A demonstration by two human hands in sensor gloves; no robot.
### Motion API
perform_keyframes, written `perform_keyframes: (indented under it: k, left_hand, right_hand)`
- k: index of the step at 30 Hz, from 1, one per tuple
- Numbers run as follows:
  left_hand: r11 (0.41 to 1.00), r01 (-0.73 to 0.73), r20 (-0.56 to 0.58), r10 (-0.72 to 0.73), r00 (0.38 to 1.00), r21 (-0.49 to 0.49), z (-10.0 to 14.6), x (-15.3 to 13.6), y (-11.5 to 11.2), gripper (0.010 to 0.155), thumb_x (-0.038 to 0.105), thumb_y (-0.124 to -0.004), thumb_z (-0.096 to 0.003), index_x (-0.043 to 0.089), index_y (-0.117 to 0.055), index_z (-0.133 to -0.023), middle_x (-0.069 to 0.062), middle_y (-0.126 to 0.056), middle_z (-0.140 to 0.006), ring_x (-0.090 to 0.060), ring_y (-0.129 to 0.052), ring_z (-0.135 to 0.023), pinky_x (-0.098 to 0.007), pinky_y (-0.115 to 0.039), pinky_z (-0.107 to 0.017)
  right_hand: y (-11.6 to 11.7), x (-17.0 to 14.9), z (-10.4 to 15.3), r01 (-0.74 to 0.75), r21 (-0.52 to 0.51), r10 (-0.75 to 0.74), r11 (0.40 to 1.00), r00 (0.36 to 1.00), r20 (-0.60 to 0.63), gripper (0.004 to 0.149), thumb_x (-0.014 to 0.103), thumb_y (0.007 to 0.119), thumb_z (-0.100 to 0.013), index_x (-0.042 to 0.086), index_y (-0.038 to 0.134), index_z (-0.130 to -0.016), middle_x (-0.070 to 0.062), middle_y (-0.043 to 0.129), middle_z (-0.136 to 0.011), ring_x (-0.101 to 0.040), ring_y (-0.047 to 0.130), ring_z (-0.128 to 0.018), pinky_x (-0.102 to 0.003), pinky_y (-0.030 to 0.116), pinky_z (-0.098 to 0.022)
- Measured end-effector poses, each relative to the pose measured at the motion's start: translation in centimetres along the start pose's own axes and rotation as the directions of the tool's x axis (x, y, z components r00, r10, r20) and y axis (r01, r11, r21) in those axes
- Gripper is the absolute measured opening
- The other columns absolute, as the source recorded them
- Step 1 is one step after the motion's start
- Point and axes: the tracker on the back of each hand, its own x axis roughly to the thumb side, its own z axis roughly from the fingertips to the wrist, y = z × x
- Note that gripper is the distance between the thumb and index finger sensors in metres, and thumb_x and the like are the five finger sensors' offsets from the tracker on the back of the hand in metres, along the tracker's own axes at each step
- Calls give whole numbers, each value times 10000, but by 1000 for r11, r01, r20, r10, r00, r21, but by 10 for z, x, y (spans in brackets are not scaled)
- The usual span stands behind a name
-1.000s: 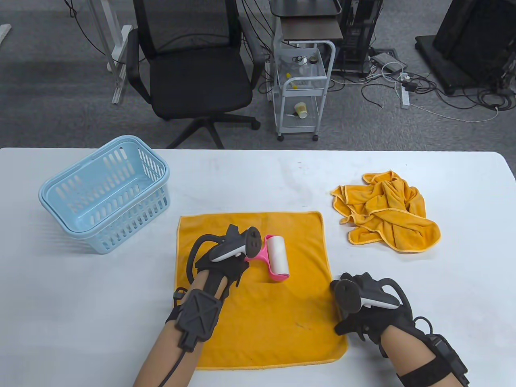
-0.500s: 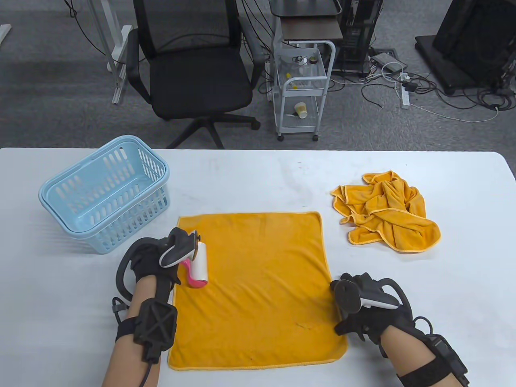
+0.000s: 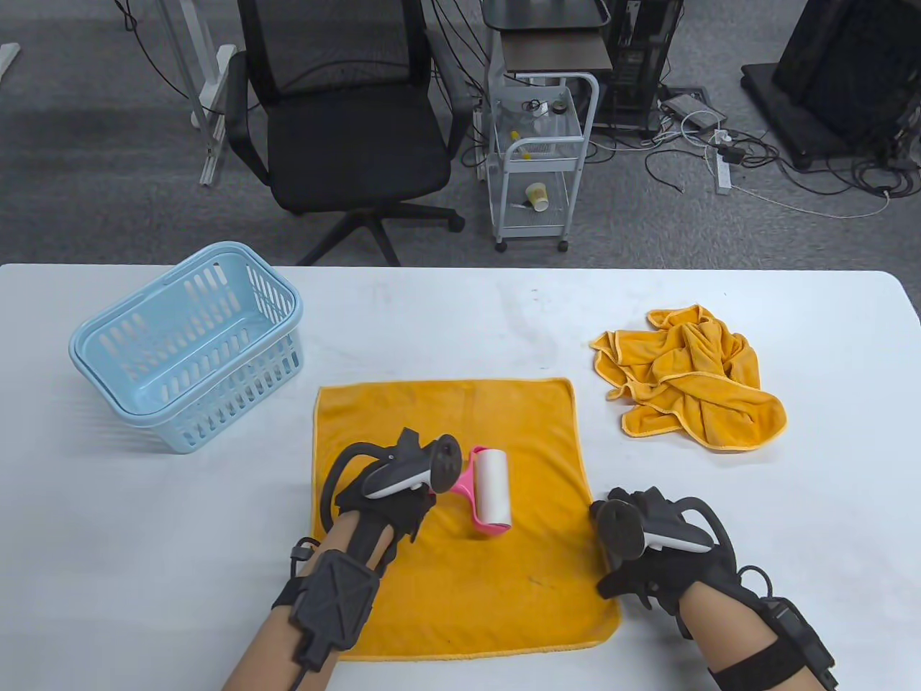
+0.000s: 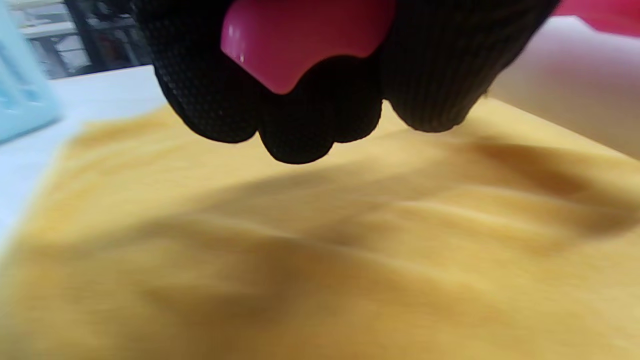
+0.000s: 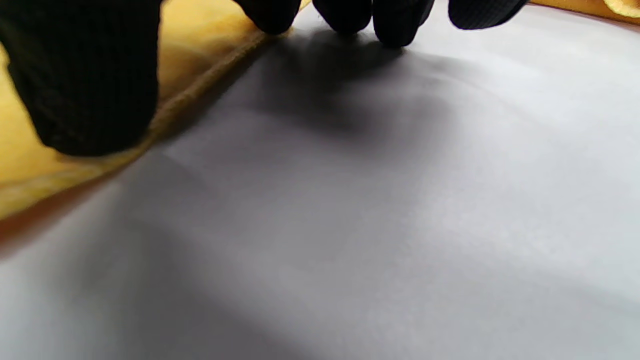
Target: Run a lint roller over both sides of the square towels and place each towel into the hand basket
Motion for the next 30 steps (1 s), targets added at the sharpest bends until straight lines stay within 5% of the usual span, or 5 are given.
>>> perform_keyframes:
  k: [6, 15, 19, 24, 30]
  left_hand:
    - [994, 81, -79, -87, 993, -72, 1, -12, -14, 446, 405, -853, -491, 388, -665, -895, 67, -857, -920, -251, -991, -782, -482, -857, -607]
    - [942, 260, -408, -327, 852, -212, 50, -124, -28, 404, 357, -861, -500, 412, -688, -861, 74, -834, -971, -267, -959, -875, -525, -813, -659]
    - [945, 260, -430, -322, 843, -199, 65, -142, -26, 415, 372, -858, -498, 422, -681, -871, 87, -832, -970, -257, -955, -870, -511, -813, -660]
    - [998, 51, -229, -56, 972, -27, 61, -95, -17, 443, 399, -862, -489, 401, -673, -889, 89, -849, -933, -246, -979, -815, -490, -834, -626]
    - [997, 65, 7, -65, 998, 33, 46, -8, -14, 454, 418, -862, -481, 387, -676, -894, 80, -867, -907, -235, -1000, -776, -469, -859, -593]
  right_hand:
    - [0, 0, 0, 1, -1, -1, 1000, 1000, 1, 1053, 631, 882, -412, 113, 340, -1152, -262, 324, -1167, -560, 424, -1042, -740, 494, -667]
    - [0, 0, 0, -5, 1, 5, 1000, 1000, 2, 1052, 630, 883, -412, 113, 344, -1152, -263, 332, -1166, -561, 429, -1041, -741, 495, -666]
    - [0, 0, 0, -7, 1, 7, 1000, 1000, 3, 1052, 631, 883, -411, 112, 345, -1152, -262, 331, -1167, -562, 431, -1040, -740, 495, -667]
    - [0, 1, 0, -4, 0, 4, 1000, 1000, 2, 1051, 630, 884, -412, 114, 344, -1152, -264, 330, -1166, -561, 428, -1041, -740, 495, -667]
    - [0, 0, 0, 3, -3, -3, 1000, 1000, 0, 1051, 630, 883, -411, 113, 345, -1152, -261, 328, -1166, -556, 425, -1043, -739, 495, -666]
